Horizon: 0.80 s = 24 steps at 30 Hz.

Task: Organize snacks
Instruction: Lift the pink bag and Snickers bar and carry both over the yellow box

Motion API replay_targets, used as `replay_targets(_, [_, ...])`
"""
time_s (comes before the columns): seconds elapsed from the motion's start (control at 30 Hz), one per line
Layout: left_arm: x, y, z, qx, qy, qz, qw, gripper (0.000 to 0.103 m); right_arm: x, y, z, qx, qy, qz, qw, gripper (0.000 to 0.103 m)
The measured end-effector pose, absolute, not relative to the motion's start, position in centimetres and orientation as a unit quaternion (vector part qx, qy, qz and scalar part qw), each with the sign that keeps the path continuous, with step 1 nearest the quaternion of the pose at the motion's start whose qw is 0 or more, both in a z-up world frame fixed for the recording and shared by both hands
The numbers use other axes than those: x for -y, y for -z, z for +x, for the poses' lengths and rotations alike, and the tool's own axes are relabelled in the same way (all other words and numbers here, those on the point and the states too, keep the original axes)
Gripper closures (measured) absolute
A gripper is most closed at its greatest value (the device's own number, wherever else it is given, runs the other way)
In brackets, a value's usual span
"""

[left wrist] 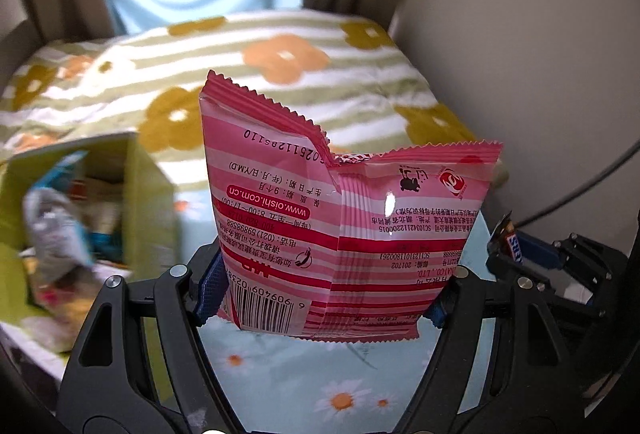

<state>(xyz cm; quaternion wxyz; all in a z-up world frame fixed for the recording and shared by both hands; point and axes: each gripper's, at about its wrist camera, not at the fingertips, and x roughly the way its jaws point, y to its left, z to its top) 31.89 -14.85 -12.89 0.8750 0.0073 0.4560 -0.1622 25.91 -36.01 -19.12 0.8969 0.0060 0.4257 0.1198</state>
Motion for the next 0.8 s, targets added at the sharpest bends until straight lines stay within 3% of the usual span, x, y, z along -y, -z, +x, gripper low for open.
replay_targets(0.43, [-2.3, 7.4, 30.8, -0.408, 0.086, -0.032, 0.908, 0.03, 22.9, 12.6, 29.0, -0.36, -0.188, -0.007, 0.914, 0.077])
replay_targets(0.8, [-17.3, 10.4, 32.8, -0.444, 0.041, -0.04, 0.894, 0.029, 9.9, 14.0, 31.5, -0.363, -0.223, -0.001, 0.905, 0.077])
